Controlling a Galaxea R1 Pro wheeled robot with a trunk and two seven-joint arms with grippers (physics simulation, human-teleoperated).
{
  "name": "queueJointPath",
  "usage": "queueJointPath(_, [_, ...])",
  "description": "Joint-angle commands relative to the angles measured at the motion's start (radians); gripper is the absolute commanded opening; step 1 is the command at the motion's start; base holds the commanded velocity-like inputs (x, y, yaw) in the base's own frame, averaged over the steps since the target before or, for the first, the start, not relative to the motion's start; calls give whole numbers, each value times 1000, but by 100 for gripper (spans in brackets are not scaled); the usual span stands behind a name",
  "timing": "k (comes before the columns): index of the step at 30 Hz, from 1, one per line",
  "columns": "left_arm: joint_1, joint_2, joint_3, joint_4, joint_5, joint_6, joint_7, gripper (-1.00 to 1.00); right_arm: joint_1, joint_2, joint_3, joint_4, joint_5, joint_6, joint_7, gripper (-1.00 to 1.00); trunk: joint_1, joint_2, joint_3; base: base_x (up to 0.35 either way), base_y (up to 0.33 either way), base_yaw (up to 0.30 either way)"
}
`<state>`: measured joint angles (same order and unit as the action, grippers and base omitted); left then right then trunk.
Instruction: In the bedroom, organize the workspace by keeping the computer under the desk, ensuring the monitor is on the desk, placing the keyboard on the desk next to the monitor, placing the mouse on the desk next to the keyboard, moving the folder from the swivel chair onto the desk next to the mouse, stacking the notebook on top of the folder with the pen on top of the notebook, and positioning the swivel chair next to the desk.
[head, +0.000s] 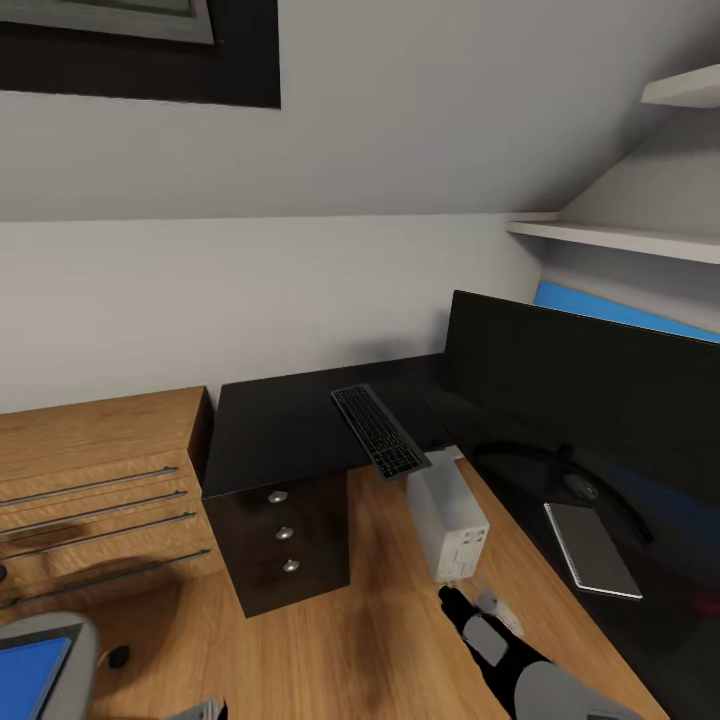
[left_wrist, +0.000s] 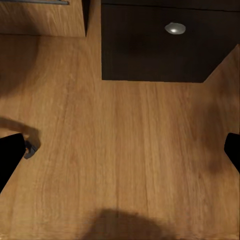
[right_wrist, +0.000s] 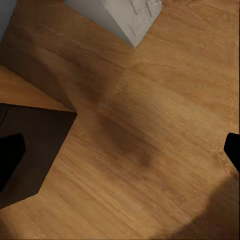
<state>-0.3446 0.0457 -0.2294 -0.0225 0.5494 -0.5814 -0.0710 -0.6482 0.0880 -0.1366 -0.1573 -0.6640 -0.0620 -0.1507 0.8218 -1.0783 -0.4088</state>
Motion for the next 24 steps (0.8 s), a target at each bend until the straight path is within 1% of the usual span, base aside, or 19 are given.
queueJointPath(1, [-1,0,-4,1,11,14,-8,100,-1,1,-8,20,36,-32,-2,100,0,-1,-1,0,0,0])
queueJointPath(2, [-1,0,-5,1,11,31,-8,100,-1,1,-8,39,71,-60,-2,100,0,-1,-1,0,0,0])
queueJointPath(3, [-1,-1,-5,1,11,62,-9,100,-1,1,-8,75,143,-114,-2,100,0,-1,-1,0,0,0])
queueJointPath(4, [-1,-1,-5,1,10,75,-10,100,-1,1,-8,92,179,-140,-2,100,0,-1,-1,0,0,0])
queueJointPath(7, [-1,-2,-5,1,10,100,-11,100,-1,2,-8,134,283,-197,-2,100,0,-1,-1,0,0,0])
queueJointPath(10, [-1,-1,-3,1,11,114,-10,100,4,0,-8,155,379,-227,-2,100,-11,20,8,0,0,0])
queueJointPath(13, [-1,-1,-2,1,17,121,-9,100,25,-1,-8,166,464,-247,-1,100,-23,41,18,0,0,0])
queueJointPath(16, [-1,-1,-2,1,28,125,-9,100,55,-3,-8,171,538,-266,-1,100,-34,62,27,0,0,0])
queueJointPath(19, [-1,-1,-3,1,39,127,-9,100,77,-6,-8,174,593,-290,-1,100,-46,83,37,0,0,0])
queueJointPath(21, [-1,-1,-3,1,44,128,-9,100,87,-8,-8,176,618,-306,-1,100,-54,97,43,0,0,0])
queueJointPath(24, [-1,-1,-3,0,48,128,-8,100,96,-12,-9,177,640,-321,0,100,-65,118,52,0,0,0])
